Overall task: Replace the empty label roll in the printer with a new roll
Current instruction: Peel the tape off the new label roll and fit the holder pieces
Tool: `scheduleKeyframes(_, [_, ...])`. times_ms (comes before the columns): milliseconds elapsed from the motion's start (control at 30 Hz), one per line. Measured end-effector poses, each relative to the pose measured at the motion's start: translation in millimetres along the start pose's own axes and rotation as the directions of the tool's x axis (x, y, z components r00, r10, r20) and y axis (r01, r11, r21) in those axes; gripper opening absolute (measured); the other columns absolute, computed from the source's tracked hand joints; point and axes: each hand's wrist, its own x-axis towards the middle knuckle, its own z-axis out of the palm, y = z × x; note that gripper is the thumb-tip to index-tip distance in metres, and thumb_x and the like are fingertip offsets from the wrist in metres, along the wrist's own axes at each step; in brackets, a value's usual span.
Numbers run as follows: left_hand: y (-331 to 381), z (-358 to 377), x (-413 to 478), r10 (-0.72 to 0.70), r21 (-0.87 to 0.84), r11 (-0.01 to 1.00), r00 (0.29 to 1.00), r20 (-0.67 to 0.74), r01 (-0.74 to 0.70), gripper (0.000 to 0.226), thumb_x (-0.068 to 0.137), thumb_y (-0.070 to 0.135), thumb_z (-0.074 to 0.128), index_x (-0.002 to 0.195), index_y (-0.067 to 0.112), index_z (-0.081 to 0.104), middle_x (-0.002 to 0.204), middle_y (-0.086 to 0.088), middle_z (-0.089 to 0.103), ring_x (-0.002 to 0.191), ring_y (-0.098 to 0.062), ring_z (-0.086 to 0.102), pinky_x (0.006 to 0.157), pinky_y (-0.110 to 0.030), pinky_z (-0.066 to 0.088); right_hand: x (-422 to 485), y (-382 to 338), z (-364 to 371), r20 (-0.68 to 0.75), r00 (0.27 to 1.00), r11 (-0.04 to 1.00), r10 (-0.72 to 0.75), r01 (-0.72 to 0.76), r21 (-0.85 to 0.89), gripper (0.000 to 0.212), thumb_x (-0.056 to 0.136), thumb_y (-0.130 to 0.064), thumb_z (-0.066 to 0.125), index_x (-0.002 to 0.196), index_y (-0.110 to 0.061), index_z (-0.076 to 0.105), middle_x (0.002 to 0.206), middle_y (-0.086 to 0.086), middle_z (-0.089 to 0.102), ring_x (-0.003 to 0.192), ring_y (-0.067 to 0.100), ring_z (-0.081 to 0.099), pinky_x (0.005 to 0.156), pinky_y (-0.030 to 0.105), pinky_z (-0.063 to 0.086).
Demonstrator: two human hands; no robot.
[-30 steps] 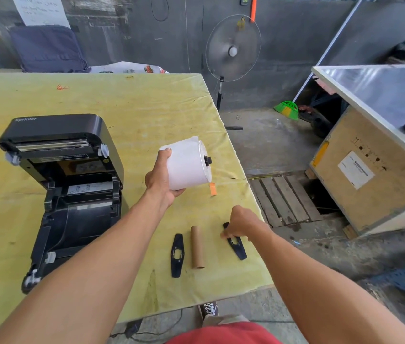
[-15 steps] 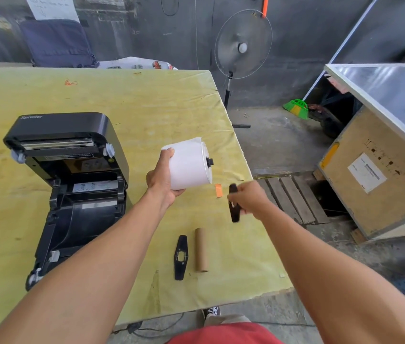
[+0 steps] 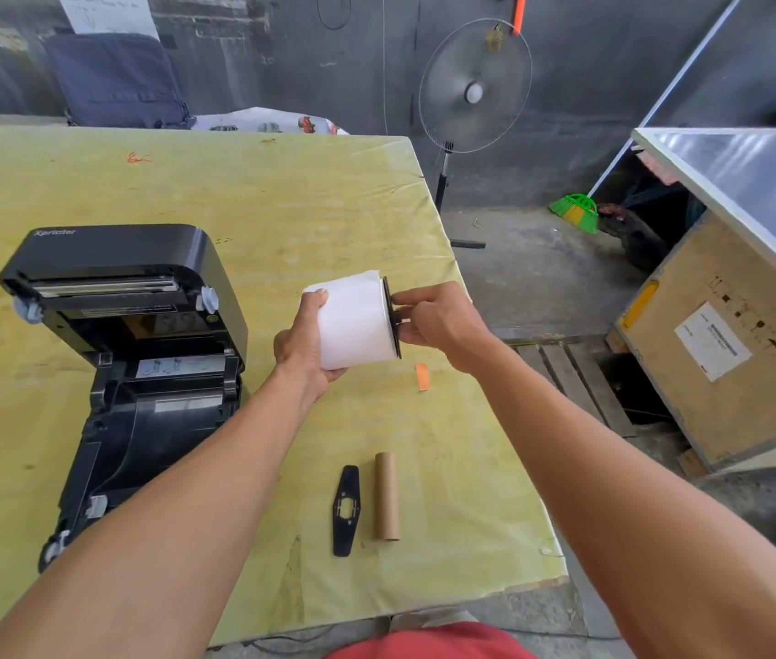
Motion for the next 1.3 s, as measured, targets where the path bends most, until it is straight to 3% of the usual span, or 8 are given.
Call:
scheduleKeyframes(133, [0.5,-1.4,2.9,-0.002,-0.024,1.0,1.0,0.008,0.002,0.041,0.067,0.048,0.071,0.09,0.02,0.052,0.092,-0.005,0.066,0.073,-0.026,0.067,0.057,-0.036,0.054,1.8,-0.4,3.3,-0.005,0.999,0.997,-0.052,0.052,0.055,0.036,0.089,0.008,0.058,0.122,-0.001,0.069,0.102,0.014,0.074,0.095,0.031,0.073,0.089,0.038,0.061])
scheduleKeyframes(267, [0.6,-2.7,5.0,0.023,-0.022,0.999,1.0,-0.005,-0.023,0.038,0.067,0.047,0.071,0.086,0.02,0.051,0.087,-0.004,0.065,0.072,-0.026,0.066,0.059,-0.036,0.054,4.4,6.3,5.0,-0.038,0.998,0.994,-0.048,0.051,0.095,0.03,0.087,0.004,0.07,0.116,0.003,0.07,0.105,0.015,0.073,0.095,0.028,0.073,0.09,0.037,0.06])
scheduleKeyframes(467, [0.7,-6.1,6.1,0.017,-0.045,0.999,1.0,-0.009,-0.018,0.041,0.065,0.048,0.071,0.088,0.019,0.053,0.091,-0.007,0.066,0.076,-0.028,0.067,0.062,-0.038,0.055,4.8,6.6,9.0,-0.061,0.997,0.992,-0.036,0.043,0.119,0.028,0.084,0.002,0.073,0.112,0.002,0.071,0.089,0.006,0.072,0.085,0.023,0.074,0.086,0.033,0.061])
scheduleKeyframes(600, [4.6,-7.6,5.0,0.022,-0.054,0.998,1.0,-0.012,-0.023,0.043,0.063,0.048,0.072,0.09,0.019,0.055,0.091,-0.006,0.067,0.076,-0.028,0.068,0.061,-0.038,0.055,3.8,5.9,12.6,-0.061,0.998,0.989,-0.024,0.033,0.146,0.031,0.085,0.003,0.073,0.115,0.006,0.068,0.091,0.009,0.072,0.083,0.022,0.073,0.087,0.035,0.061])
scheduleKeyframes(767, [8.4,-8.0,2.0,0.044,-0.047,0.998,0.999,-0.015,-0.044,0.048,0.059,0.049,0.073,0.092,0.018,0.057,0.089,-0.005,0.067,0.075,-0.027,0.068,0.058,-0.036,0.055,-0.3,5.7,20.8,-0.107,0.994,0.983,0.031,-0.011,0.186,0.007,0.087,-0.002,0.07,0.093,-0.001,0.073,0.092,0.016,0.075,0.087,0.027,0.074,0.091,0.044,0.06])
scheduleKeyframes(900, [8.0,-8.3,-1.1,0.069,-0.032,0.997,0.997,-0.034,-0.07,0.042,0.063,0.047,0.074,0.087,0.017,0.057,0.084,-0.004,0.066,0.072,-0.025,0.067,0.058,-0.035,0.057,-8.1,1.3,32.3,-0.138,0.986,0.979,0.098,-0.071,0.189,0.036,0.096,-0.028,0.063,0.104,0.007,0.068,0.103,0.024,0.072,0.095,0.036,0.07,0.093,0.055,0.055])
scheduleKeyframes(1100, [8.8,-13.1,-11.8,0.09,-0.036,0.995,0.994,-0.061,-0.092,0.038,0.062,0.045,0.077,0.078,0.018,0.055,0.079,-0.001,0.065,0.065,-0.021,0.066,0.057,-0.032,0.057,-27.3,-1.3,46.7,-0.12,0.984,0.957,0.129,-0.091,0.277,0.071,0.096,-0.052,0.052,0.118,0.015,0.058,0.126,0.028,0.063,0.115,0.045,0.06,0.092,0.052,0.054])
scheduleKeyframes(1300, [8.3,-28.5,-24.7,0.115,0.01,0.993,0.993,-0.012,-0.115,0.039,0.063,0.047,0.075,0.081,0.018,0.055,0.083,-0.003,0.066,0.072,-0.024,0.067,0.062,-0.035,0.057,-43.8,3.3,54.3,-0.152,0.974,0.93,0.167,-0.104,0.352,0.067,0.092,-0.051,0.061,0.114,0.012,0.06,0.123,0.026,0.066,0.113,0.043,0.063,0.097,0.06,0.051])
